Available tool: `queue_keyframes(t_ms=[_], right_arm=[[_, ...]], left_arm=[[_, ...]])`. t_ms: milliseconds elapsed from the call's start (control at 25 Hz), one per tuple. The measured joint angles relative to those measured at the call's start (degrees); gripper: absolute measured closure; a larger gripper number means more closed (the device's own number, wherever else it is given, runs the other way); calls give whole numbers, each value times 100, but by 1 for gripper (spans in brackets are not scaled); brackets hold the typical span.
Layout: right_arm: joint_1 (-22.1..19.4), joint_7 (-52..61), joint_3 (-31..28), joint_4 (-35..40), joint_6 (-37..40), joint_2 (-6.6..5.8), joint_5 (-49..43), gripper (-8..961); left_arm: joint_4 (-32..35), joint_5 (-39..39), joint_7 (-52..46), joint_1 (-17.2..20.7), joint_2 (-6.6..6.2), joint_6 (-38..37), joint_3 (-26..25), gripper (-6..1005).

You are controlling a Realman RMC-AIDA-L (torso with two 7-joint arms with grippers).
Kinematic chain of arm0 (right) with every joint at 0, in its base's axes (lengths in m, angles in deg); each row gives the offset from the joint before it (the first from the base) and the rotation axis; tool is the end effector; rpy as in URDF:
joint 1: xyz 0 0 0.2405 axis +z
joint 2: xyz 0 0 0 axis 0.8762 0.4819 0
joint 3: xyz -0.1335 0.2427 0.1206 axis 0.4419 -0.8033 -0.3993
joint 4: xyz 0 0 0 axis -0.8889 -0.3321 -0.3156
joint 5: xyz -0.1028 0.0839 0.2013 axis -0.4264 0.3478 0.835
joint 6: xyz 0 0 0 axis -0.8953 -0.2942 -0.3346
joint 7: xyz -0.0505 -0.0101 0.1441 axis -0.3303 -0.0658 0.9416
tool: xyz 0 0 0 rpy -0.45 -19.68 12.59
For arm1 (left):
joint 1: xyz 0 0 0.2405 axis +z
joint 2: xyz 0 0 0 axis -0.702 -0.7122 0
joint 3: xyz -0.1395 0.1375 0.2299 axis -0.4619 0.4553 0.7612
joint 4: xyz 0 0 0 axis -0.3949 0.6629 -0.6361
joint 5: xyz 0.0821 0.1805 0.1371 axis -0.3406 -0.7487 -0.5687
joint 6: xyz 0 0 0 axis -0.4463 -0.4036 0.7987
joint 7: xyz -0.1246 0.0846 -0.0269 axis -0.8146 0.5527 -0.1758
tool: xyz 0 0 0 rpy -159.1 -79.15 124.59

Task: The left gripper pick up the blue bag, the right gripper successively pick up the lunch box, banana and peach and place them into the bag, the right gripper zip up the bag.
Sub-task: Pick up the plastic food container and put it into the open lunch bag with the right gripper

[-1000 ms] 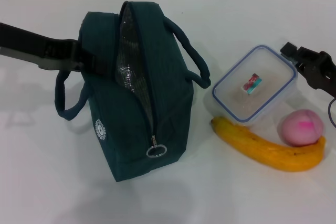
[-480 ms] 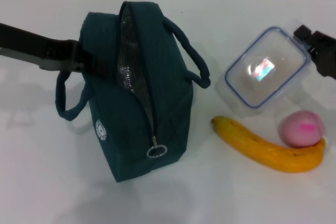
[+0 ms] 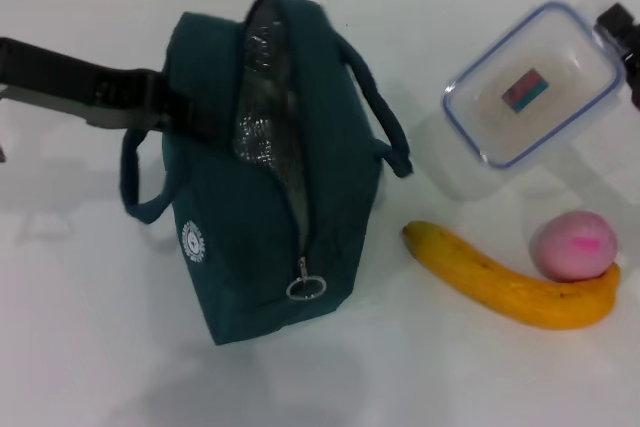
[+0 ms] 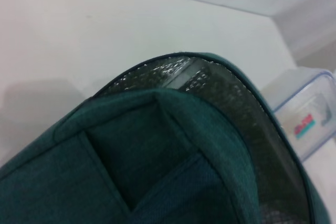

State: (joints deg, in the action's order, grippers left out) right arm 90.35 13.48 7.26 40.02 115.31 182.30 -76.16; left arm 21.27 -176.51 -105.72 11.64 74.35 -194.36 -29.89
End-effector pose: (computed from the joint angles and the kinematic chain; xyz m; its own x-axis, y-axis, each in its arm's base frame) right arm 0.3391 0.3649 -0.0223 -0.2983 -0.4825 -0.8235 -0.7561 -0.4071 0.5124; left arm -0.2265 0.3919 0.0729 0.3843 0.8996 0.2076 0.9176 -0.3969 0.0212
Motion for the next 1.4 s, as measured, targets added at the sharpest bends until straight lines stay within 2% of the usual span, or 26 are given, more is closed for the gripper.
queue_keyframes(t_ms=[400, 640, 760, 960, 1080, 1400], right_arm=[[209, 329, -13, 24, 961, -7, 461, 835], [666, 471, -13, -33, 1361, 22, 525, 829], [1042, 532, -12, -184, 1436, 36, 526, 827], [1596, 578, 81, -424, 1408, 36, 487, 822], [1791, 551, 215, -462, 1247, 35, 476, 820], [1827, 532, 814, -372, 441, 35, 469, 813]], left_arm=[[-9, 292, 15, -29, -17, -65, 1, 963], [-196, 262, 18, -159, 2, -75, 98, 963], [-425, 255, 32, -298, -17, -75, 146, 963], [-594, 245, 102, -424, 5, -66, 166, 964], [-597, 242, 111, -449, 21, -58, 209, 964], [-598, 239, 195, -456, 6, -40, 268, 964]])
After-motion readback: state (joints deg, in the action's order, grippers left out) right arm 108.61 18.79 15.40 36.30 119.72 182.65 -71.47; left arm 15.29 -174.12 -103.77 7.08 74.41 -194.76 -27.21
